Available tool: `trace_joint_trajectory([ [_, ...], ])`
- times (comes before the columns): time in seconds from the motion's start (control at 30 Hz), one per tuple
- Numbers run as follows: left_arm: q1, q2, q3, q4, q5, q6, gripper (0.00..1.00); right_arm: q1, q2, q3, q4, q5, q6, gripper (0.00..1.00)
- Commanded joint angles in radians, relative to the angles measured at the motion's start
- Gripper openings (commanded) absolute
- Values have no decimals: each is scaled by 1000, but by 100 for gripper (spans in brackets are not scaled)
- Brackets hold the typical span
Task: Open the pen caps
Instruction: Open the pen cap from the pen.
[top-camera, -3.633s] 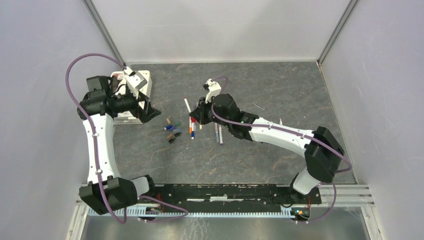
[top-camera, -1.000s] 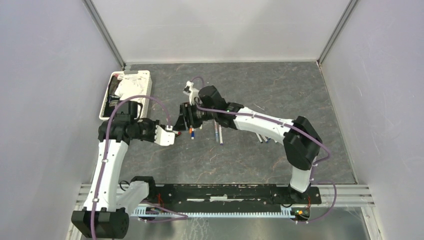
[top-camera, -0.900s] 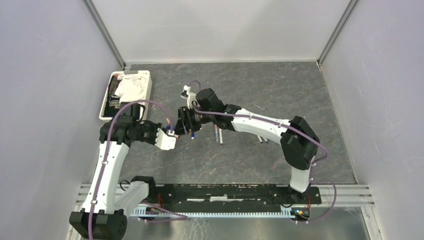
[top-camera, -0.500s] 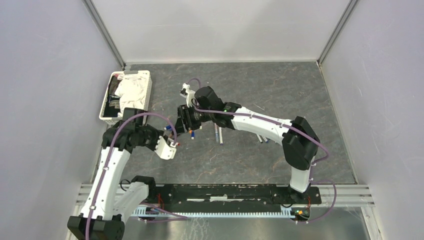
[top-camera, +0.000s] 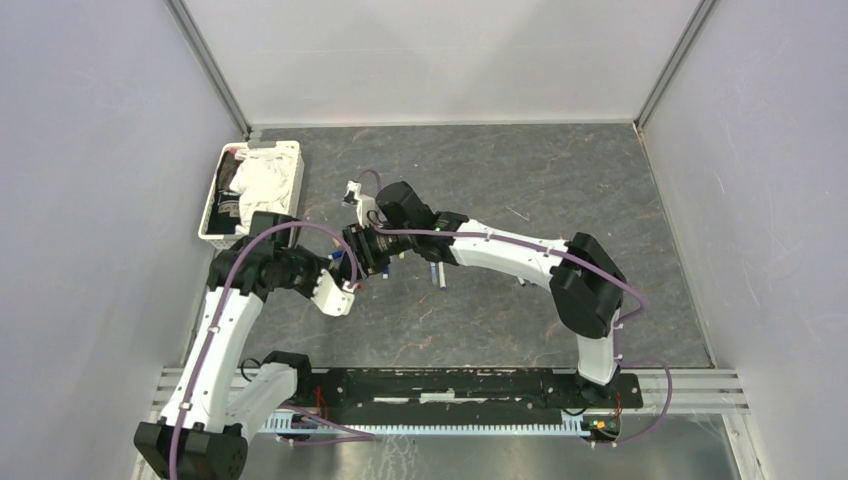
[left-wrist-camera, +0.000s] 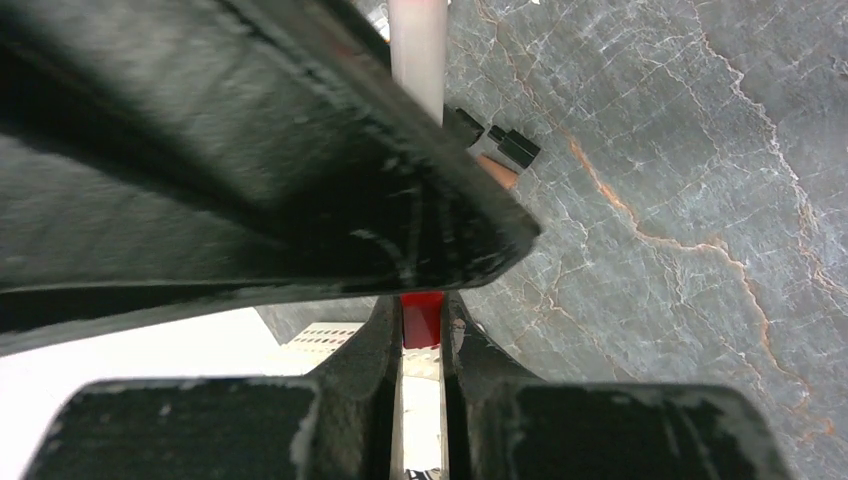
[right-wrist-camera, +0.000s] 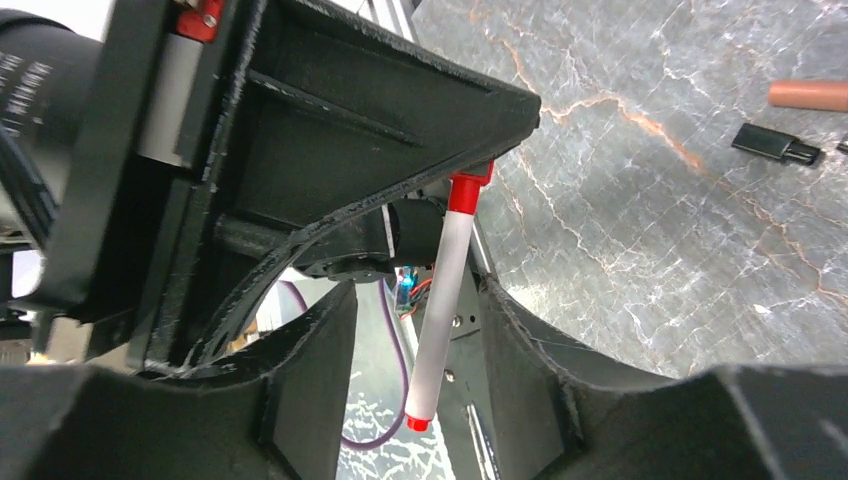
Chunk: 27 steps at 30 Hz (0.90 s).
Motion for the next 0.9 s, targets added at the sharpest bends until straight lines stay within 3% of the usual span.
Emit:
trace_joint_trajectory([
  [0.0, -4, 5, 43, 26, 13, -11, 2, 5, 27, 56, 8, -44, -7, 52],
  [0.07, -4, 3, 44, 27, 14, -13, 2, 5, 31, 51, 12, -43, -7, 45],
  [0.3, -5, 3, 32, 33, -7, -12, 2, -6, 18, 37, -26, -32, -52, 0],
  [0.6, -5, 75, -46, 217, -214, -92, 2, -84, -111, -241, -50, -116, -192, 0],
  [0.87, -5, 168, -56, 326, -261, -207, 2, -176, -231, -400, -133, -6, -289, 0],
])
